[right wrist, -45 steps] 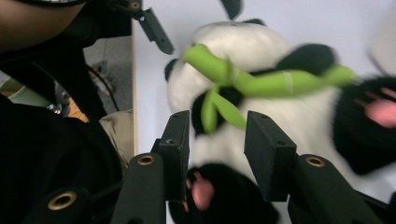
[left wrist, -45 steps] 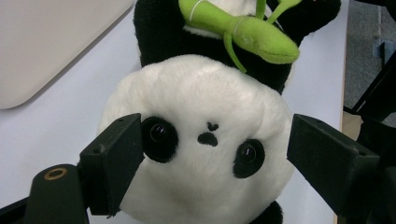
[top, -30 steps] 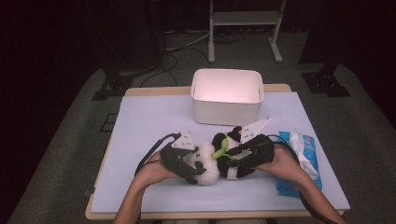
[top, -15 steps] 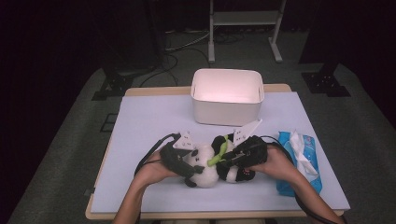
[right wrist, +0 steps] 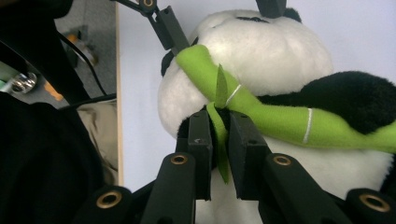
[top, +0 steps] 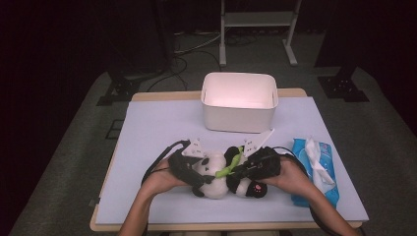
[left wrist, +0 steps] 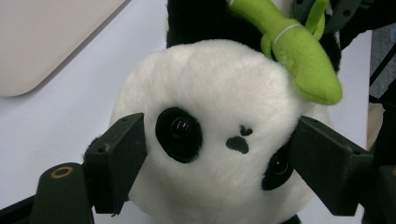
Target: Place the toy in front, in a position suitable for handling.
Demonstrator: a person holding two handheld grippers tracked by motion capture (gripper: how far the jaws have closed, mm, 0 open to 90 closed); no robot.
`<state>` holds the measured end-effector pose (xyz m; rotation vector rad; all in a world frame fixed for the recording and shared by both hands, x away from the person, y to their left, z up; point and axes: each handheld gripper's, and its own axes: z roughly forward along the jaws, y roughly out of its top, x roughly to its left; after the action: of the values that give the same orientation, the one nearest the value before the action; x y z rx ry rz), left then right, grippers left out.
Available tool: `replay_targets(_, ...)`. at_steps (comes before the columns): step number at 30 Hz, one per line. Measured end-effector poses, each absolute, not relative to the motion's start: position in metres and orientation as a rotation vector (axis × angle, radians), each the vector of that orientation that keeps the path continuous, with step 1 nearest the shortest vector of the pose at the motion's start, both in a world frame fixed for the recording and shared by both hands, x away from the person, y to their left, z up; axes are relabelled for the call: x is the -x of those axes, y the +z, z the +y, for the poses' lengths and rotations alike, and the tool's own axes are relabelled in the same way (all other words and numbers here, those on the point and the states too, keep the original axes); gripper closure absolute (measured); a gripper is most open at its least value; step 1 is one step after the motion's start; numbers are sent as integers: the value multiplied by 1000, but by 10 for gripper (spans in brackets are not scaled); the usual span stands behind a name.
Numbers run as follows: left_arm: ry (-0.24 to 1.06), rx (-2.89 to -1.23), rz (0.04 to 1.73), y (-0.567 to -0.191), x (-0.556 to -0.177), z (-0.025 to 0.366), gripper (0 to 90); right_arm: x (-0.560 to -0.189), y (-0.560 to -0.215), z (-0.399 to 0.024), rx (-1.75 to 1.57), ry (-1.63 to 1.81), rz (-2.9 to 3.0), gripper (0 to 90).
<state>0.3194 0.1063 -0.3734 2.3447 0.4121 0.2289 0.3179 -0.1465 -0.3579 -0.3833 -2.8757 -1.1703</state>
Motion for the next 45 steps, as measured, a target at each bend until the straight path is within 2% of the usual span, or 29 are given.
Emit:
replay_targets(7, 205, -2324, 391, -370, -317, 109, 193, -320, -357, -159, 381, -1256, -2791, 729)
replay_targets(12, 201, -2301, 384, -366, -315, 114, 188, -324, -349, -168, 395, -1306, -2761, 649)
replay_targets(17, 203, -2282, 396, -364, -315, 121, 183, -330, -336, -178, 421, -1348, -2772, 621)
replay_targets(30, 237, -2224, 459, -357, -315, 153, 169, -379, -317, -193, 526, -1378, -2843, 482)
replay_targets(45, 275, -2186, 562, -356, -317, 187, 147, -419, -307, -194, 548, -1342, -2869, 440)
